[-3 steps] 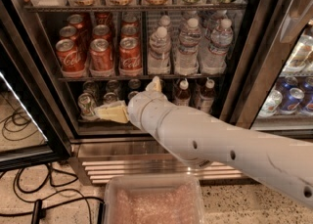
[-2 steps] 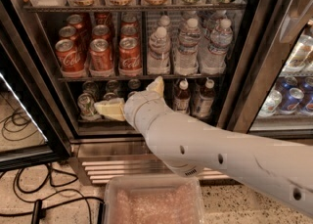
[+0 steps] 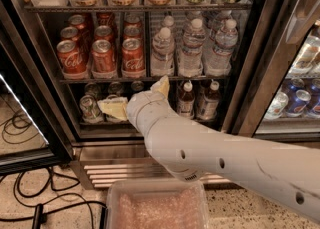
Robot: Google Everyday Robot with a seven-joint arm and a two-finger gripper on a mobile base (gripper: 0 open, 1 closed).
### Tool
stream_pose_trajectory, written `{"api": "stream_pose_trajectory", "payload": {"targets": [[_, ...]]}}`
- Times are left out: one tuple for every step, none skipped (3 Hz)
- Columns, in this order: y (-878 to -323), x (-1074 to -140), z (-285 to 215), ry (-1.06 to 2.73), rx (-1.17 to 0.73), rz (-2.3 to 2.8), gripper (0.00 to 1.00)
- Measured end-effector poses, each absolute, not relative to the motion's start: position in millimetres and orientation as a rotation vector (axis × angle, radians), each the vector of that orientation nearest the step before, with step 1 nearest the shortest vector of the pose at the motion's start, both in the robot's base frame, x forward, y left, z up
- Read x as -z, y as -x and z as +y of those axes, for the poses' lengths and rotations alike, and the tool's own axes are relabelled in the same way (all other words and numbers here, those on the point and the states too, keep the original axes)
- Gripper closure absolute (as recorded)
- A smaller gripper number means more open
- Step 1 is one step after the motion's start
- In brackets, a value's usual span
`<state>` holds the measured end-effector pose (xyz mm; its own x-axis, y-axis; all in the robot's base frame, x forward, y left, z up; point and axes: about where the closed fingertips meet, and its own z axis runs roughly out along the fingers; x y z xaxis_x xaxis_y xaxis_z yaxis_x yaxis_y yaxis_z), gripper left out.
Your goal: Pick coke can from middle shelf of fridge
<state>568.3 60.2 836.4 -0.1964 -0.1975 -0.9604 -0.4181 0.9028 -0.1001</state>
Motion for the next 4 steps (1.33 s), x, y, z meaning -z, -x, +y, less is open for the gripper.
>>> {"api": "stream_pose_trajectory", "payload": {"targets": [[-569, -838, 59, 0.445, -0.213, 1.776, 0.00], [-576, -840, 62, 0.437, -0.213, 1.743, 0.15], [-593, -842, 69, 0.481, -0.194, 1.671, 0.34], [-609, -840, 75, 0.527, -0.167, 1.605, 0.31]]}}
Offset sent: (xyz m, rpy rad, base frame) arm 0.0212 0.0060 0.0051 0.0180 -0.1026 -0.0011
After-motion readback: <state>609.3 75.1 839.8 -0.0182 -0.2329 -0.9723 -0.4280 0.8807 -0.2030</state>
